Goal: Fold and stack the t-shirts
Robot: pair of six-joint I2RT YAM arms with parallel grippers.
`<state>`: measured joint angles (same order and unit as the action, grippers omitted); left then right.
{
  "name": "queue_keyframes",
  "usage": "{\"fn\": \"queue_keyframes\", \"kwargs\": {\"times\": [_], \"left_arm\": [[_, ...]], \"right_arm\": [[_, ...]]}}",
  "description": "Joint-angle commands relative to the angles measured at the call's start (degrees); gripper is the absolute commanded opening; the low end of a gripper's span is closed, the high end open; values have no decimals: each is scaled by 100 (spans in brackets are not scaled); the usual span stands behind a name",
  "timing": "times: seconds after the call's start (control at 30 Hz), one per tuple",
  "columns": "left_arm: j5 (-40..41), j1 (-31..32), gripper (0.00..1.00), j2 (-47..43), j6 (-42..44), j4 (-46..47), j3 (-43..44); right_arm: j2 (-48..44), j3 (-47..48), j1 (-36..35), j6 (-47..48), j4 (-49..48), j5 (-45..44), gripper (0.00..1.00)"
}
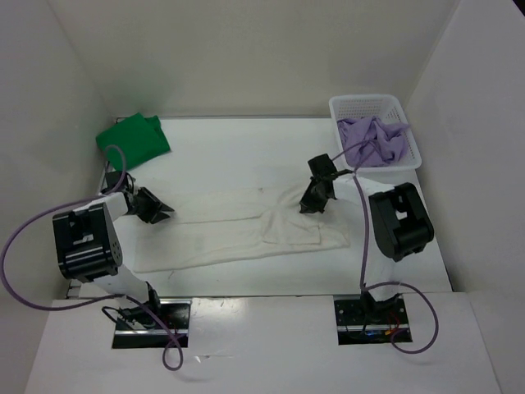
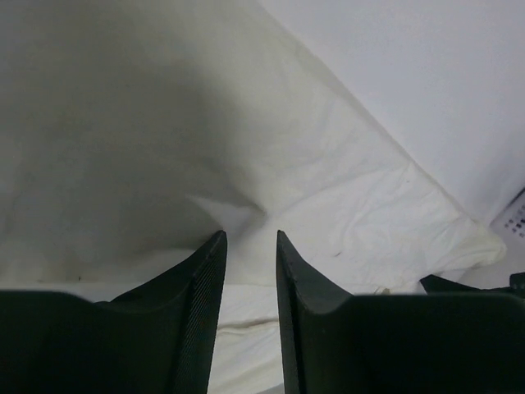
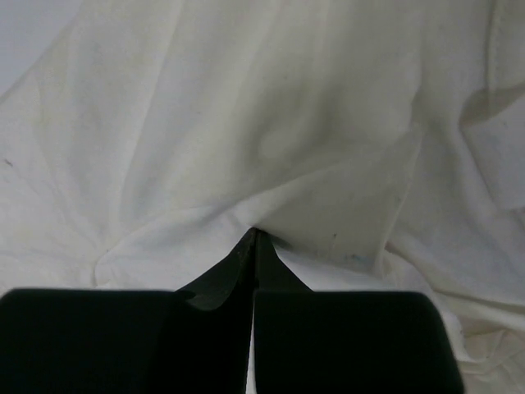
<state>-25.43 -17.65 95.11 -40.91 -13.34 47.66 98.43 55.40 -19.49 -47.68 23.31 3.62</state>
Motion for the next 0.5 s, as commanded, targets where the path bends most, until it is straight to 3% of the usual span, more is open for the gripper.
{"fn": "queue_keyframes", "kwargs": {"times": [0.0,0.1,0.17,0.2,0.23,0.3,0.33,0.47], "left_arm": [[416,-186,37,-624,-13,-133,-239],[215,-186,37,-1116,-14,-273,-144],[267,120,37,-1267,117,-458,163],[362,591,37,-1345,118,-520,426],[424,848,37,-1346,118,-520,533],[723,1576,37,-1408,118,-651,752],[802,1772,37,-1460,118,-652,936],[610,2265,35,-1259,355,-1011,1148]], "right_arm": [[902,787,-239,163,-494,-265,0],[1701,1656,-476,276,-433,-186,0],[2169,2622,-547,330,-319,-124,0],[2693,3034,-548,417,-83,-124,0],[2960,3969,-548,505,58,-124,0],[3461,4958,-548,619,304,-124,0],[3977,6094,-548,689,689,-124,1],[5009,8589,-600,988,1649,-283,4]]}}
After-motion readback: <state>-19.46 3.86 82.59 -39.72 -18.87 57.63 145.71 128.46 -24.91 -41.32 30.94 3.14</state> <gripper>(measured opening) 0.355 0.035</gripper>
